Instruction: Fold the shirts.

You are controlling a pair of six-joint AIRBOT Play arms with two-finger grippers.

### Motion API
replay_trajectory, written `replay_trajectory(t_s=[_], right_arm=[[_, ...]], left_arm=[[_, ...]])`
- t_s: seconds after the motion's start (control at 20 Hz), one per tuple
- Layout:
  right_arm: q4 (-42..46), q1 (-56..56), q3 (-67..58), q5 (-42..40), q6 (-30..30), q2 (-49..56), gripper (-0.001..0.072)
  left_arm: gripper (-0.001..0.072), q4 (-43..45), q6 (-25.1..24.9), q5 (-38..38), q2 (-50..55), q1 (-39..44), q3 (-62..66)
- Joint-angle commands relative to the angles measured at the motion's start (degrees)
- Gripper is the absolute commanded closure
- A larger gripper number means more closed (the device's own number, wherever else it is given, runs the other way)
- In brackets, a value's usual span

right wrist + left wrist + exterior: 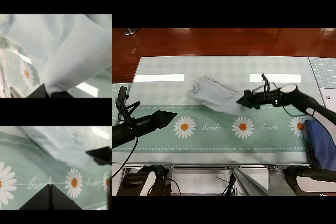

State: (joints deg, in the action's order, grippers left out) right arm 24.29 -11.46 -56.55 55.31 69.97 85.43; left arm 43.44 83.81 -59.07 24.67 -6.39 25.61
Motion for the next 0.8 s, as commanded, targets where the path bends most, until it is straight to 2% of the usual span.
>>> replay_trajectory(t_s=[0.0, 0.2, 0.3, 0.5, 0.75], right_arm=[[13.03, -0.13, -18.6, 13.86, 6.1, 0.17, 0.0683], [35.47, -0.11, -40.57, 22.49, 16.22, 0.17, 0.0683], [41.9, 1.11, -49.57, 25.77, 19.76, 0.17, 0.0683], [41.86, 8.22, -61.44, 31.74, 24.85, 0.07, 0.0683], [41.81, 23.12, -61.88, 38.71, 30.03, -5.03, 0.0683]], left_arm=[[0.0685, 0.02, -0.02, 0.02, 0.02, 0.0, -0.02], [0.0685, 0.02, -0.02, 0.02, 0.02, 0.02, -0.02], [0.0685, 0.02, -0.02, 0.0, 0.02, 0.02, -0.02], [0.0685, 0.0, -0.02, 0.02, 0.02, 0.0, -0.02], [0.0685, 0.02, -0.02, 0.02, 0.02, 0.02, -0.02]])
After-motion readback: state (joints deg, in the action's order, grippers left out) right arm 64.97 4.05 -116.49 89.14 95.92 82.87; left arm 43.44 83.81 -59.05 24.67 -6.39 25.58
